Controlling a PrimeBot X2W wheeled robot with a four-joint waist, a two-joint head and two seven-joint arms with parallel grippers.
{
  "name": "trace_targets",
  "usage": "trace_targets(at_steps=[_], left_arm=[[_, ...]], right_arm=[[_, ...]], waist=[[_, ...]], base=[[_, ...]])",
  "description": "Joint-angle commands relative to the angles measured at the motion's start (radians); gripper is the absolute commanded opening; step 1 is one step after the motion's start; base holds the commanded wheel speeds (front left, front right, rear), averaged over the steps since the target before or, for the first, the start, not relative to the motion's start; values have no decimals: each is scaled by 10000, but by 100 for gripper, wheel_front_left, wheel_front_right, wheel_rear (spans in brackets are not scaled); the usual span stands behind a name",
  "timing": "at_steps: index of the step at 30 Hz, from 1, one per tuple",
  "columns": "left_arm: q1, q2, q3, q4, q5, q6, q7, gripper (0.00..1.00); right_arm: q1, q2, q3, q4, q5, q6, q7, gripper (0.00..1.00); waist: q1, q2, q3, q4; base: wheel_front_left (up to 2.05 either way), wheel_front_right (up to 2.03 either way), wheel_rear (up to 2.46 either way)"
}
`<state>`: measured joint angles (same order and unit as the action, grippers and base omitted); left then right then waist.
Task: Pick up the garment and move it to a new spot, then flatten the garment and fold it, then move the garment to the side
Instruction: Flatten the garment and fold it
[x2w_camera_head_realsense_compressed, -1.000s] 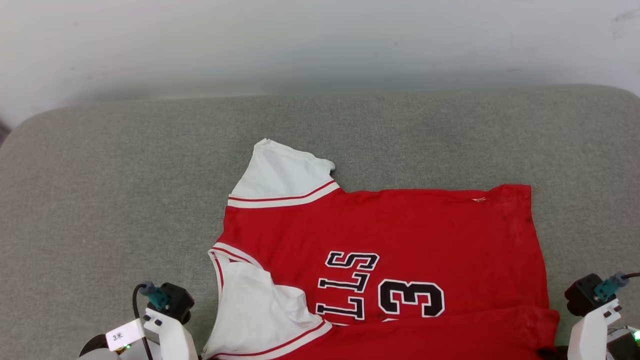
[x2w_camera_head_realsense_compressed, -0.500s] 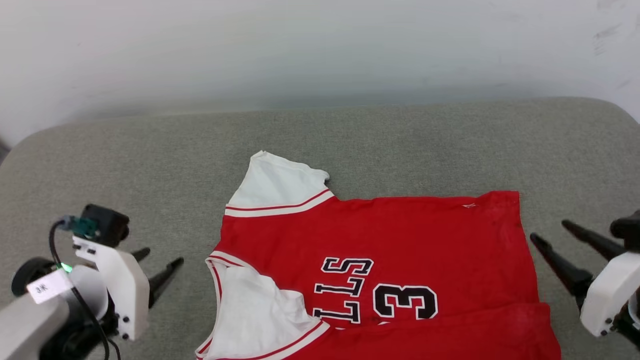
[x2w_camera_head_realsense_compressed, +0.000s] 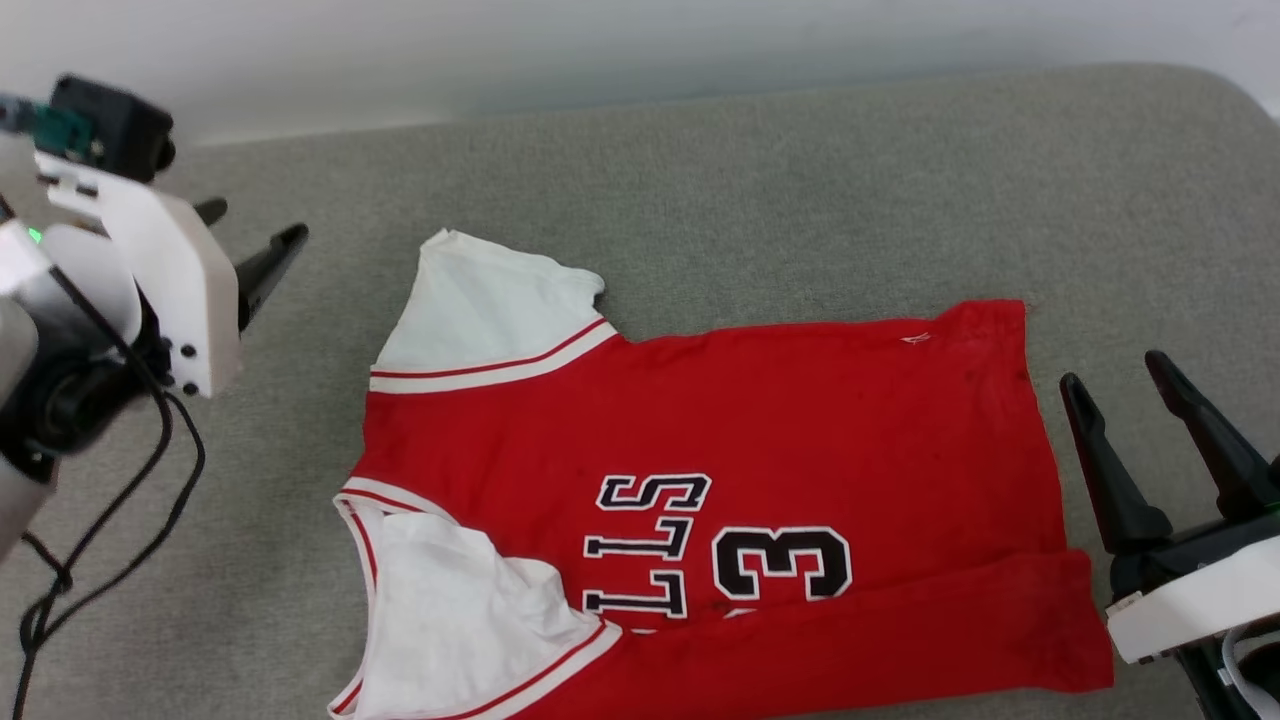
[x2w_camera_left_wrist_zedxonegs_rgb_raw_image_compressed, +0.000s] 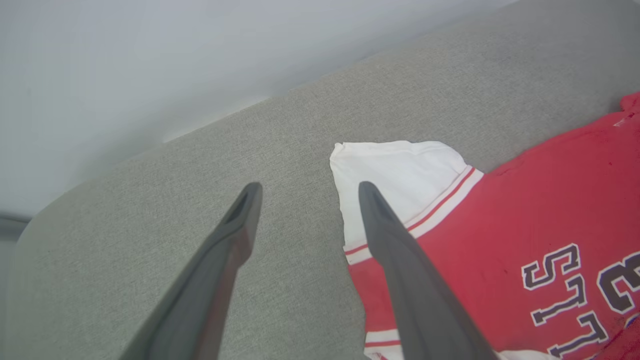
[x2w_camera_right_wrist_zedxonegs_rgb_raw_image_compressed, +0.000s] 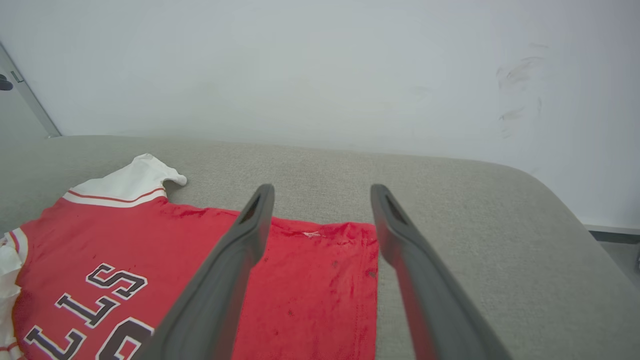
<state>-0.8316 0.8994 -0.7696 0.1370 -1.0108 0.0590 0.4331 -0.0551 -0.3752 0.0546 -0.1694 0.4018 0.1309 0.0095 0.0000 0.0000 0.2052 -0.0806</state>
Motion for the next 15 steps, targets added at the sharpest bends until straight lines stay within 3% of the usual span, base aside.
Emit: trace_targets(at_steps=[1,6,15], left_arm=[[-672,-207,15,284,33,-137,486,100],[-2400,-552,-286,1047,231,-485,2141,100],[-4275,-1206,-819,2568,233,-825,4550,100]], right_arm=[[227,357,-135,-467,-238,-3,82,100],[311,1004,-187,-1311,-468,-3,324,100],[-394,1059,80,-1764,-556,-3,391,100]], waist=[[0,0,813,-370],[0,0,1765,-722],[0,0,3170,-1321]], base=[[0,0,0],[0,0,0],[0,0,0]])
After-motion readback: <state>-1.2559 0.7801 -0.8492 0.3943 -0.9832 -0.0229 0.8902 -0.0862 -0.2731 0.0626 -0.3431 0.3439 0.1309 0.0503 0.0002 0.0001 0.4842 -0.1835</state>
